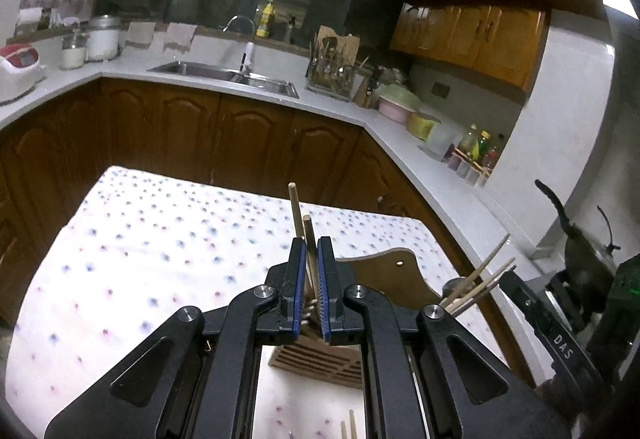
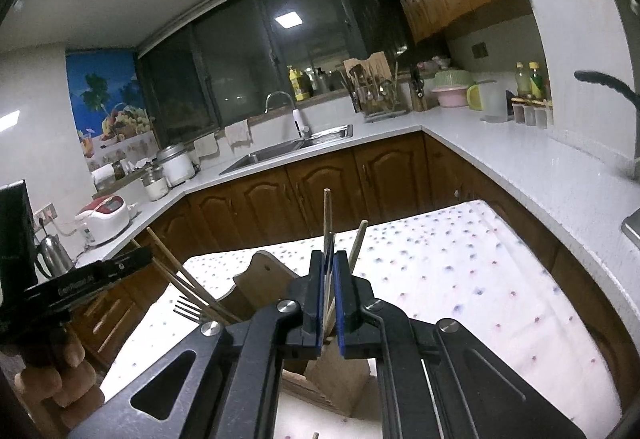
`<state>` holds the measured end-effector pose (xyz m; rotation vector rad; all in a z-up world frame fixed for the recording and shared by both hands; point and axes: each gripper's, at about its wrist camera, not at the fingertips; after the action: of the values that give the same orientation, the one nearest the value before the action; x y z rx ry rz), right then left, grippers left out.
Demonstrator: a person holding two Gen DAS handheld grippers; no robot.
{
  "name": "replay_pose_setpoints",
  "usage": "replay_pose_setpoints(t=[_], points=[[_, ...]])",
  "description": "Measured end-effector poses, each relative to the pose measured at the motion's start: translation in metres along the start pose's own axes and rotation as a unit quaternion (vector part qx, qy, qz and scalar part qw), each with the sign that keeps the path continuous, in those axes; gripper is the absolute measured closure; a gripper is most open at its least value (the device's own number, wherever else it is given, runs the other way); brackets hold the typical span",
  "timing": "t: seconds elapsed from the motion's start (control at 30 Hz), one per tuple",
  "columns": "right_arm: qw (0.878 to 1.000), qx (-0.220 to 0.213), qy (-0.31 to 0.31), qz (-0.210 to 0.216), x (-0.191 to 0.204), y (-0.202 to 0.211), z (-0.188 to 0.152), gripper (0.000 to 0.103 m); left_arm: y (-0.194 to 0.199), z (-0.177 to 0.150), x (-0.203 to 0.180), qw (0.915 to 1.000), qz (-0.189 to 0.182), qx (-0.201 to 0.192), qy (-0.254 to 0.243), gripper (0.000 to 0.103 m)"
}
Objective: Organize utensils
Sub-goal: 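Lower both held chopsticks down into the wooden caddy, then open both tools to release the chopsticks into the caddy, then move both open tools back down to the remaining chopsticks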
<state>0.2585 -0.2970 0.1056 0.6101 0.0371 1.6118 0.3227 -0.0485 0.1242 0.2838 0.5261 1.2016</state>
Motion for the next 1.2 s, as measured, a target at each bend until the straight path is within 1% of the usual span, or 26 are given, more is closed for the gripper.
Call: replay_pose_setpoints(t=[0.1,0.13,0.17,0.2,0.23,0.27,0.3,0.33,0.37,0.43,0.5,0.6,0.73,0.87,1.03,1.2], points=[[1.000,-0.007,-0.011,0.004,-0.004,0.007,0.003,0.091,0.006,0.000,0.003,1.0000,-0.003,-0.001,0.007,0.094],[1.000,-0.010,-0.014,0.005,-0.005,0.009,0.004,0.085,0.011,0.000,0.004,0.9999,-0.005,-0.004,0.011,0.089],[1.000,-0.013,-0.017,0.007,-0.006,0.012,0.003,0.072,0.015,0.000,0.005,0.9999,-0.007,-0.007,0.014,0.082],[1.000,-0.017,-0.020,0.010,-0.007,0.016,0.005,0.065,0.019,0.000,0.005,0.9998,-0.008,-0.011,0.015,0.076],[0.999,-0.023,-0.023,0.011,-0.007,0.021,0.006,0.056,0.025,-0.001,0.005,0.9998,-0.007,-0.015,0.015,0.061],[0.999,-0.028,-0.026,0.013,-0.008,0.026,0.007,0.049,0.031,-0.003,0.006,0.9997,-0.005,-0.018,0.015,0.048],[0.999,-0.030,-0.028,0.016,-0.009,0.028,0.007,0.046,0.036,-0.004,0.006,0.9996,-0.002,-0.022,0.015,0.044],[0.999,-0.034,-0.032,0.021,-0.010,0.034,0.007,0.038,0.044,-0.007,0.007,0.9995,0.001,-0.027,0.016,0.039],[0.998,-0.037,-0.035,0.025,-0.010,0.037,0.007,0.025,0.049,-0.010,0.008,0.9994,0.004,-0.028,0.018,0.032],[0.998,-0.047,-0.035,0.029,-0.011,0.048,0.003,0.012,0.059,-0.019,0.012,0.9992,0.009,-0.030,0.026,0.024],[0.998,-0.052,-0.032,0.027,-0.011,0.058,-0.003,0.011,0.067,-0.030,0.016,0.9990,0.013,-0.028,0.031,0.023],[0.998,-0.045,-0.036,0.030,-0.013,0.068,-0.014,0.009,0.076,-0.051,0.020,0.9990,0.024,-0.010,0.036,0.023],[0.998,-0.025,-0.045,0.028,-0.019,0.081,-0.036,0.009,0.084,-0.078,0.022,0.9985,0.039,0.009,0.038,0.023],[0.999,-0.007,-0.050,0.017,-0.025,0.090,-0.059,0.009,0.088,-0.103,0.025,0.9977,0.036,0.034,0.046,0.023],[0.998,0.025,-0.060,0.006,-0.037,0.098,-0.089,0.009,0.087,-0.132,0.023,0.9961,0.043,0.064,0.042,0.023],[0.997,0.045,-0.066,-0.008,-0.046,0.103,-0.112,0.009,0.085,-0.153,0.024,0.9942,0.049,0.086,0.043,0.023]])
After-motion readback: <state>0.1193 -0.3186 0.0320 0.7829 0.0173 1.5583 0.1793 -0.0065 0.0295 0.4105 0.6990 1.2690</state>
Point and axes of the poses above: each gripper's, at about its wrist camera, not at the fingertips, and y roughly against the way its jaws point, x to its left, z to its top, and after that the axes turned 5 degrees about -y, right-handed
